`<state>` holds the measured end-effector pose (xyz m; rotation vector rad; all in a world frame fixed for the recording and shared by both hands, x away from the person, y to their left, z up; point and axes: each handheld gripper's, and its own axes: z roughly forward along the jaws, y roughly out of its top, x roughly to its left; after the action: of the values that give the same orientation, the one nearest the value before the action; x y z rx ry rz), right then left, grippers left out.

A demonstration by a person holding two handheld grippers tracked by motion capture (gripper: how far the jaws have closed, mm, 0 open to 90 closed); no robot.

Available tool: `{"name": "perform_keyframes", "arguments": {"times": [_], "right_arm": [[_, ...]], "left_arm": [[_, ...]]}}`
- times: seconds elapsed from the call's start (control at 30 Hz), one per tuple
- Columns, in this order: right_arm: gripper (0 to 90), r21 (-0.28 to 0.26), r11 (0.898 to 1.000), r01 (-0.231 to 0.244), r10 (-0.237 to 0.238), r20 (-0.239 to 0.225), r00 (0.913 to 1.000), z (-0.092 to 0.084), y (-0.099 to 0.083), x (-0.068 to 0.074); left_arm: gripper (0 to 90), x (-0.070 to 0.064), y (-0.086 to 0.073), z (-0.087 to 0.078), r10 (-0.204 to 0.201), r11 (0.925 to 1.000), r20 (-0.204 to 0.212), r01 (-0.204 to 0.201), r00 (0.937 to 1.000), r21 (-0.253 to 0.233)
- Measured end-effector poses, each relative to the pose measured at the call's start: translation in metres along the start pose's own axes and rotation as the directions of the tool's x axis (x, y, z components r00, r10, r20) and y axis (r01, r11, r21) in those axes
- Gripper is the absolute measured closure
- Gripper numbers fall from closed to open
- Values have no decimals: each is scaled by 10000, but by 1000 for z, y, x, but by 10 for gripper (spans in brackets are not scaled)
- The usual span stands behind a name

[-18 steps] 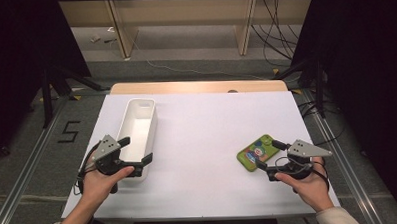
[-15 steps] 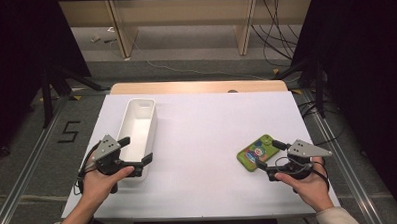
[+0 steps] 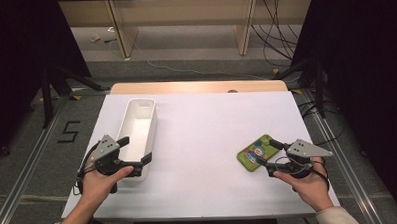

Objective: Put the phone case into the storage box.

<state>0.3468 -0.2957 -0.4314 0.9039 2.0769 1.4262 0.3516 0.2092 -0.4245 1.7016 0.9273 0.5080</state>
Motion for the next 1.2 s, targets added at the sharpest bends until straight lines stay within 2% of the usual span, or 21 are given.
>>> {"name": "perform_keyframes", "arguments": {"times": [0.03,0.07,0.13,0.17,0.2,0.23,0.27,0.3,0.33,0.43,0.63,0.73,0.9,1.13,1.17,1.2], "right_arm": [[375,-55,9999,113,-112,163,9998,0,1,0],[375,-55,9999,113,-112,163,9998,0,1,0],[573,-28,9997,262,-262,104,9996,2,2,1],[653,198,9988,446,-446,-2,9990,2,3,1],[653,198,9988,446,-446,-2,9990,2,3,1],[759,639,9948,788,-770,-302,9966,6,3,2],[759,639,9948,788,-770,-302,9966,6,3,2],[825,1109,9873,1138,-1111,-309,9933,10,4,5],[825,1109,9873,1138,-1111,-309,9933,10,4,5],[900,1580,9795,1253,-1196,-448,9918,22,6,7],[900,2205,9676,1230,-1131,-571,9919,39,9,7],[900,2300,9665,1141,-1057,-487,9932,45,10,6],[900,2828,9564,730,-667,-318,9973,64,10,1],[900,3167,9478,378,-362,-111,9993,80,13,-4],[900,3331,9426,234,-215,-93,9997,84,12,-5],[900,3331,9426,234,-215,-93,9997,84,12,-5]], "left_arm": [[0,0,0,0,10,10000,3,-10,10000,6],[0,0,0,0,11,10000,2,-11,10000,5],[0,0,0,0,0,10000,8,0,10000,3],[0,0,0,1,0,10000,26,0,10000,20],[0,0,0,1,0,10000,26,0,10000,20],[0,0,0,1,-11,10000,55,11,10000,16],[0,0,0,1,-11,10000,55,11,10000,16],[0,0,0,1,-8,10000,52,8,10000,11],[0,0,0,1,6,10000,58,-6,10000,12],[0,-1,0,2,-10,10000,67,10,10000,27],[0,-1,-1,4,-9,10000,82,8,10000,62],[0,-1,-1,3,7,10000,76,-8,10000,49],[0,0,-1,3,-36,10000,84,36,10000,37],[0,-1,-1,3,-23,10000,72,22,10000,37],[0,0,-1,3,-16,10000,65,16,10000,35],[0,0,-1,3,-16,10000,65,16,10000,35]]}}
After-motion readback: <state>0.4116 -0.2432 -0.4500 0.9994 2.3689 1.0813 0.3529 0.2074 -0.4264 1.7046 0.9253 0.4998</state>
